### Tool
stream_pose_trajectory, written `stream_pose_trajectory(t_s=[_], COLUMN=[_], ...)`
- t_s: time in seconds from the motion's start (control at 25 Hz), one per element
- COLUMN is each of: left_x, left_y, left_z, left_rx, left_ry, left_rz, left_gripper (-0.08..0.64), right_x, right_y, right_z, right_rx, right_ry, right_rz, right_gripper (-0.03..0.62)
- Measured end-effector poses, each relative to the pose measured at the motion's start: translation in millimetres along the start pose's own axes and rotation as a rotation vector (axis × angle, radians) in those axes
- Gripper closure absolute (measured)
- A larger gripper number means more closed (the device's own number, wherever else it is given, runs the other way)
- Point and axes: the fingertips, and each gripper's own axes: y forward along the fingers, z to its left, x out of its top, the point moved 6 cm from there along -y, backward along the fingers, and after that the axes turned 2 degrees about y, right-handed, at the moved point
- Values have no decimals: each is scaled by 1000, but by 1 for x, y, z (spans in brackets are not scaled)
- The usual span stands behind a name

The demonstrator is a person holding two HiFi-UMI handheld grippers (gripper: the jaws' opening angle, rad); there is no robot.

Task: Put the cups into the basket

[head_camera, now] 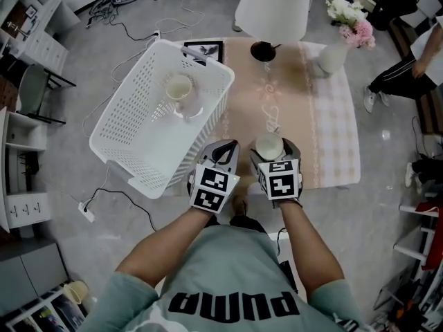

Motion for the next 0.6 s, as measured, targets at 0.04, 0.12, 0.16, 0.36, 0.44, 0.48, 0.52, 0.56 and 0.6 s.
stream_pose_trajectory(t_s=[0.04,0.12,0.16,0.36,0.44,0.48,0.52,0.56,0.6], left_x=[0,0,1,4,6,7,8,9,11], left_y=[0,0,0,-2,-4,-6,-7,-9,-11], left_z=[1,2,3,2,0,-1,-2,-3,-4], left_rx=[2,5,6,3,-4,-7,-10,-13,-15], left_ry=[-2,-4,-4,0,-3,-4,-5,-5,-6], left_rz=[1,2,2,-4,-9,-12,-15,-19,-24], left_gripper=[557,557,557,557,557,557,557,557,557], right_x=[0,0,0,-2,-2,-1,1,3,5], right_y=[1,1,1,-1,-6,-10,-15,-20,-26], right_z=[0,0,0,-2,-1,-1,-1,0,0], right_rx=[-2,-5,-6,-7,-1,2,4,6,7], right_ry=[2,3,3,9,11,11,10,8,6], right_rz=[-3,-12,-16,-17,-20,-25,-32,-41,-52], right_gripper=[198,198,198,198,198,198,198,198,198])
